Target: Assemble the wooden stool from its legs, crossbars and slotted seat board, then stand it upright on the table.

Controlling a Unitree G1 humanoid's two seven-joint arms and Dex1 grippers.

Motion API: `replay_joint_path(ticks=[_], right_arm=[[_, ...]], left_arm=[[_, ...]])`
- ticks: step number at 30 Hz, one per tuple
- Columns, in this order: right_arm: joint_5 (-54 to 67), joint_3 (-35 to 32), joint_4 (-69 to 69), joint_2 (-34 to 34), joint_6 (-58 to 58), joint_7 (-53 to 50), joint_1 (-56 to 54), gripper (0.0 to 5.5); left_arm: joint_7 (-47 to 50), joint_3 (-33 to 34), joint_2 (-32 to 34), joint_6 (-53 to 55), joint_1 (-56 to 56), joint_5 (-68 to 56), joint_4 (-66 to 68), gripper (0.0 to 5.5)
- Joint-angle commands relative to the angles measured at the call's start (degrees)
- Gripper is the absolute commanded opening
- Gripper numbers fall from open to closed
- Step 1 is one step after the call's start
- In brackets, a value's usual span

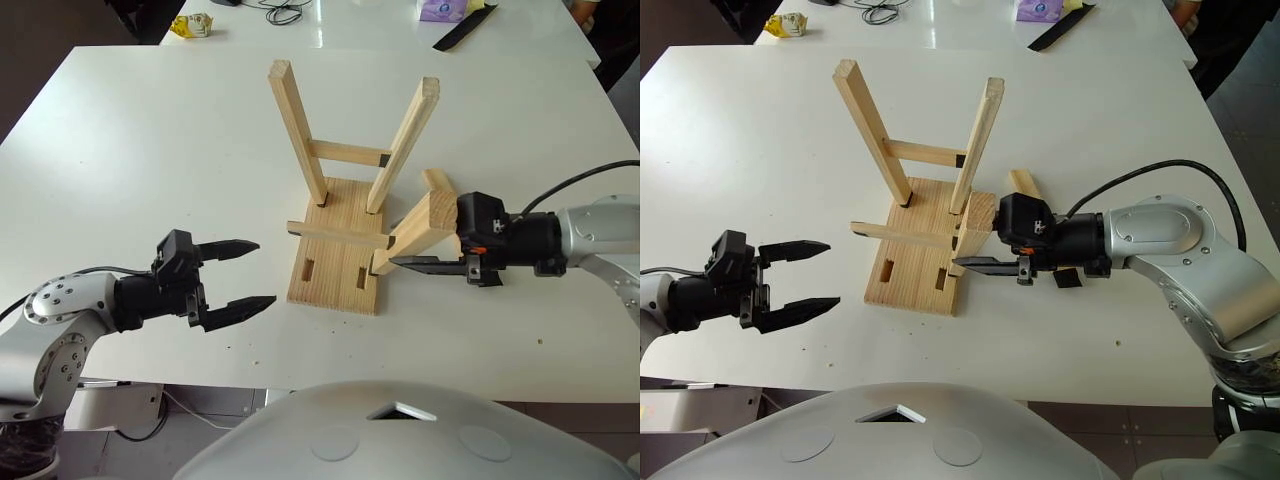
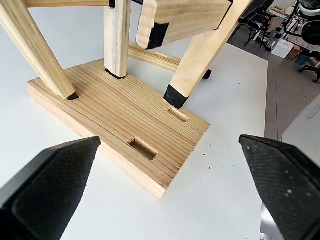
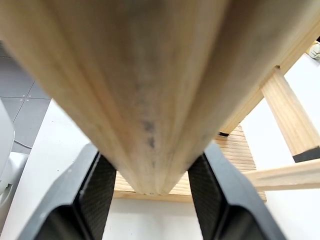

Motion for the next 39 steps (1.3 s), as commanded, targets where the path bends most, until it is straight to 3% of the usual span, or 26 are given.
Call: replay_joint_path(ticks=[1,9,29,39], right_arm=[[3.0,-0.4,-1.4,1.1,2.7,-1.5,-0.3,2.03],[10.2,-2.9,-2.1,1.8,6.6,-3.7,-2.1,2.02],[0.7,2.5,-0.3,2.9,0.8,-4.3,3.2,2.02],[-4.0,4.5,3.1,-1.6,-3.1,0.4,8.2,2.02]], left_arm=[[0.2,-0.5,0.3,0.6,-1.1,-0.4,0.2,5.13],[0.8,-0.6,-0.2,0.7,-1.6,-0.6,0.7,5.13],[1.1,-1.3,-0.1,2.6,-4.0,-2.3,0.3,5.13],[1.5,-1.0,-0.3,3.0,-3.9,-2.8,0.0,5.13]])
